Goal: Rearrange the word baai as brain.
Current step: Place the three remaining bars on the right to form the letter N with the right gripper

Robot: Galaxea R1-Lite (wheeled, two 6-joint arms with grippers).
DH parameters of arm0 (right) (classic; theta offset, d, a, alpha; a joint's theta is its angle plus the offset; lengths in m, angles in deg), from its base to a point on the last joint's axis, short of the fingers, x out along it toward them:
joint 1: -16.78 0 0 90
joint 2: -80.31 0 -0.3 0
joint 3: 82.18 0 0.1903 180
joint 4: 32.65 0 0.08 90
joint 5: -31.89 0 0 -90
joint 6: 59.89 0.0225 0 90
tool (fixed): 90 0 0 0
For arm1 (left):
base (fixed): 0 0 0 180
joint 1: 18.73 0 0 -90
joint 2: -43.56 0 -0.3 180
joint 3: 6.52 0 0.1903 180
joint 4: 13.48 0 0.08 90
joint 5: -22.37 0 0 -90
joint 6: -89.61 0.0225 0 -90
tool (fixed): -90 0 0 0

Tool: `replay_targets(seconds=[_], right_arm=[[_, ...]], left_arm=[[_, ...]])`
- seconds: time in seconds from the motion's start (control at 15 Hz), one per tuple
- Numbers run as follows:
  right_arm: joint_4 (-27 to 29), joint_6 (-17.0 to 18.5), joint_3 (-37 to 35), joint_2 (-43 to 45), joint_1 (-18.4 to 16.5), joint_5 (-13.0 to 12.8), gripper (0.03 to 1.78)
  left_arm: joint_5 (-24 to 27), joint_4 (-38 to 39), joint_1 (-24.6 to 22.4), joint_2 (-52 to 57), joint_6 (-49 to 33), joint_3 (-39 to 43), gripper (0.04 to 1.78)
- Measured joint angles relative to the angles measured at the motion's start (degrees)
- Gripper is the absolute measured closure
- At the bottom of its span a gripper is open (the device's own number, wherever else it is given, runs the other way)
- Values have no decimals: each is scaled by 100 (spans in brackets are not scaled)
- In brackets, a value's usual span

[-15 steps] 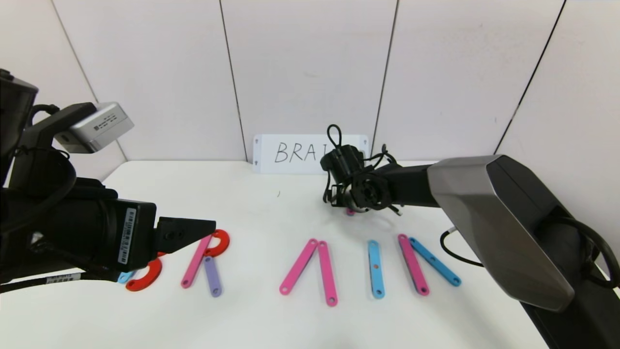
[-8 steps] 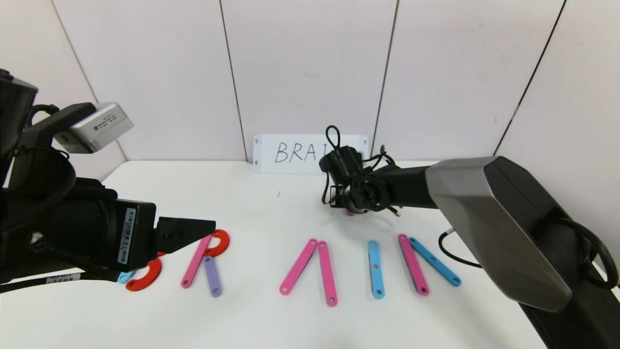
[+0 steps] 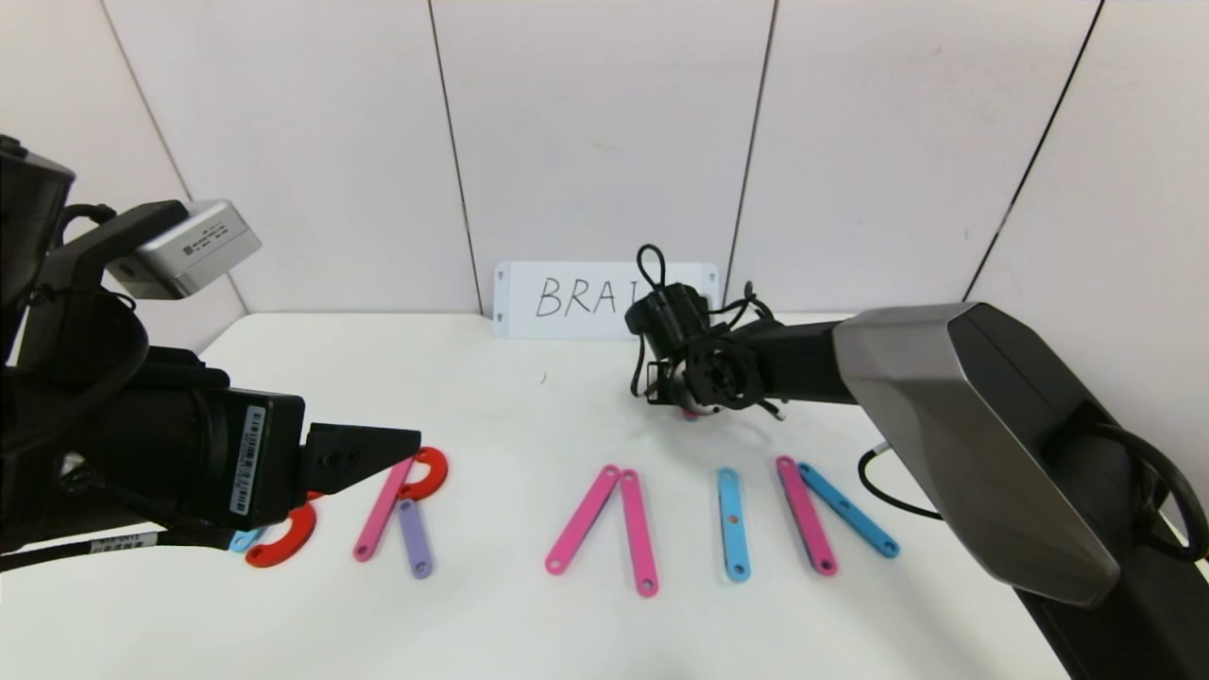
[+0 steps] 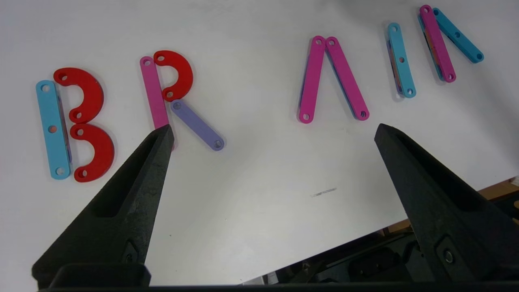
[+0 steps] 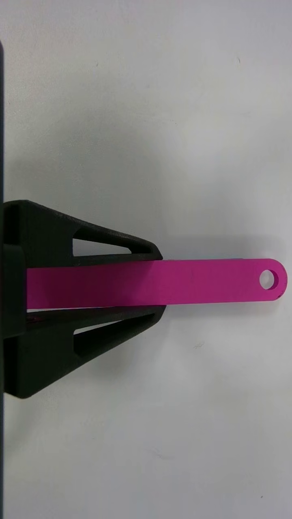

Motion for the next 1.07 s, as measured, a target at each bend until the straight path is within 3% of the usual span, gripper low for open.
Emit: replay_targets(seconds=[0.4,0.73,0.87,1.07], right_arm=[[67,-227,-6,433,-339,5,151],[667,-518,-163,1730,-913,30,151],[1106,-640,-574,2431,-1196,74,151],[1475,-984,-1971,3491,-1495,305,151]], left_arm=[[7,1,0,-2,0,2,9],[10,0,2,-11,-2,9,9],[10,4,30,-13,-2,20,9],[10,9,89,-44,-5,45,9]])
